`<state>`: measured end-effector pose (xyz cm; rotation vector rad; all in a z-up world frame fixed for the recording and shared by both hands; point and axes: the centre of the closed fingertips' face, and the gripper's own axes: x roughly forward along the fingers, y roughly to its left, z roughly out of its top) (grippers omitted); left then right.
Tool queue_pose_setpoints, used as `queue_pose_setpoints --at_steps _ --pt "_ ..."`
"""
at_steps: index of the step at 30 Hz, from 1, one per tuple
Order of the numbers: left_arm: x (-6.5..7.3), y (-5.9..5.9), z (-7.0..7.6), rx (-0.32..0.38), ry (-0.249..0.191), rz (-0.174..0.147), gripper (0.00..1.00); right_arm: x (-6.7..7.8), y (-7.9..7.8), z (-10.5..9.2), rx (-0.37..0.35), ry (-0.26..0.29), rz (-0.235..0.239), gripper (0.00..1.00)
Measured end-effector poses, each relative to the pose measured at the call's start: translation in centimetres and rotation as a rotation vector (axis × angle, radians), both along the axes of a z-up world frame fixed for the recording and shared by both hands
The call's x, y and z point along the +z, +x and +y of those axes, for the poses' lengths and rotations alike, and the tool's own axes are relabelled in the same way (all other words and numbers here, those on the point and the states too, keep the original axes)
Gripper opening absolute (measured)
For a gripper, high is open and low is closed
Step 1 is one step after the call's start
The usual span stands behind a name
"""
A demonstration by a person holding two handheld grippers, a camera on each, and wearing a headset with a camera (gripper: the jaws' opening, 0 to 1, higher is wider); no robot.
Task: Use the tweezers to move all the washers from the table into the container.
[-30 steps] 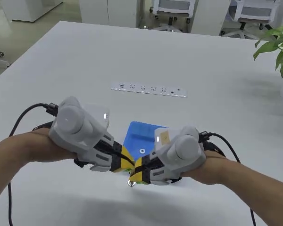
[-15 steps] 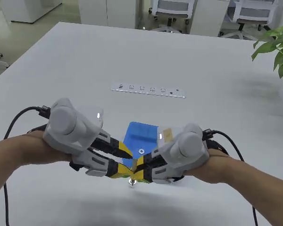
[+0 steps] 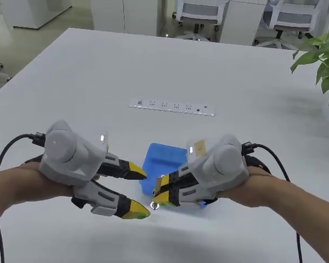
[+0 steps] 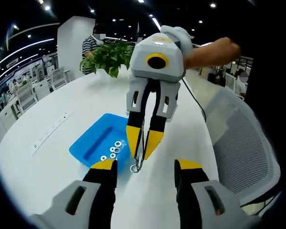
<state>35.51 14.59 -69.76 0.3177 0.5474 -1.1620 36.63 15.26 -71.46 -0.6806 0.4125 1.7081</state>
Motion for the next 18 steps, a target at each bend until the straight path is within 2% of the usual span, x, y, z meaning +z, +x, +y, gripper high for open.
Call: queue_pose_setpoints --at_steps 5,9,18 --pt "0.1 0.0 0.5 0.037 -0.026 0.007 0.59 1.0 0.4 0.0 -0.010 0.008 0.012 0.07" --pt "0.0 -0.2 1.0 0.065 -0.048 0.028 0.60 1.6 0.7 -0.2 -0.009 0.008 0.012 0.07" --pt "0.4 -0.2 1.2 0.109 -0.070 0.014 0.70 3.3 2.4 -0.2 -0.023 0.026 -0.010 0.07"
